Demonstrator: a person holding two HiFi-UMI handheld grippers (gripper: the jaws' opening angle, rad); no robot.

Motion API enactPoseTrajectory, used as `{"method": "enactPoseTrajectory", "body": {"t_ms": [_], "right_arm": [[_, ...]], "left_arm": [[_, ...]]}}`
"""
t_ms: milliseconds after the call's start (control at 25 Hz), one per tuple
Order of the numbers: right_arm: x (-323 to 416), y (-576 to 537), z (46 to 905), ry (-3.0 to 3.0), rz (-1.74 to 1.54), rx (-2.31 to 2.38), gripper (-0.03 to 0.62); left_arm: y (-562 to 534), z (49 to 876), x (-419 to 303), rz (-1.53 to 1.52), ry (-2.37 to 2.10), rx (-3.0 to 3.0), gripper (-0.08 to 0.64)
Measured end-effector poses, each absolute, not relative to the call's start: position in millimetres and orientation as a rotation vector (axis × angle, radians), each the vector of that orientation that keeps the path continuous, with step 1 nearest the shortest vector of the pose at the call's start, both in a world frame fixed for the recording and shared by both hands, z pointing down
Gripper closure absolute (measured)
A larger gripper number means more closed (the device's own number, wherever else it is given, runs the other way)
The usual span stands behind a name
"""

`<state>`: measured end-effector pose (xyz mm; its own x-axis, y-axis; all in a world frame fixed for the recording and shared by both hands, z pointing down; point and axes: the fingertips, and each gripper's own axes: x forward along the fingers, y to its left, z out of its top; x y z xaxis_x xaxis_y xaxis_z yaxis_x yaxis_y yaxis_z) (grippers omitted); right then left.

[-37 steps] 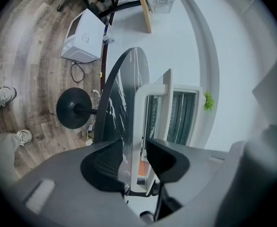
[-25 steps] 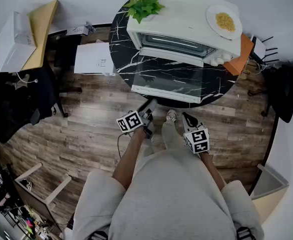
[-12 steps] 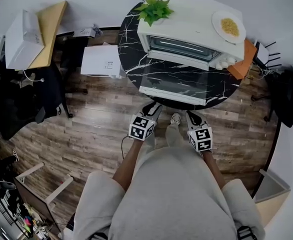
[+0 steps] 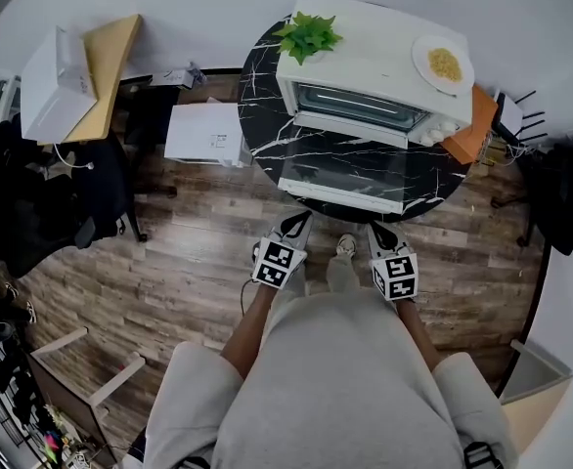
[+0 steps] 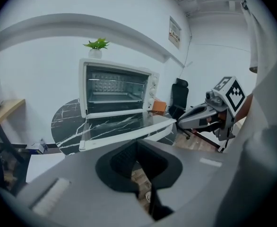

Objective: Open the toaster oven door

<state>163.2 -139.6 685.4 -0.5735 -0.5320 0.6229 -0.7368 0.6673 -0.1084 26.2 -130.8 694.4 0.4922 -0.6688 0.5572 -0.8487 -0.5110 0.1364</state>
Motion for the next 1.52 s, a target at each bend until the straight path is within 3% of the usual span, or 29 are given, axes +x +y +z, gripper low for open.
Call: {"method": "enactPoseTrajectory", "body": {"t_ms": [1520], "right_arm": [[199.6, -229.0, 560.4, -2.390, 0.185, 1.338, 0.579]], "left_arm": [[-231.9, 558.2, 32.1, 0.354, -1.359, 2.550, 0.549]]}}
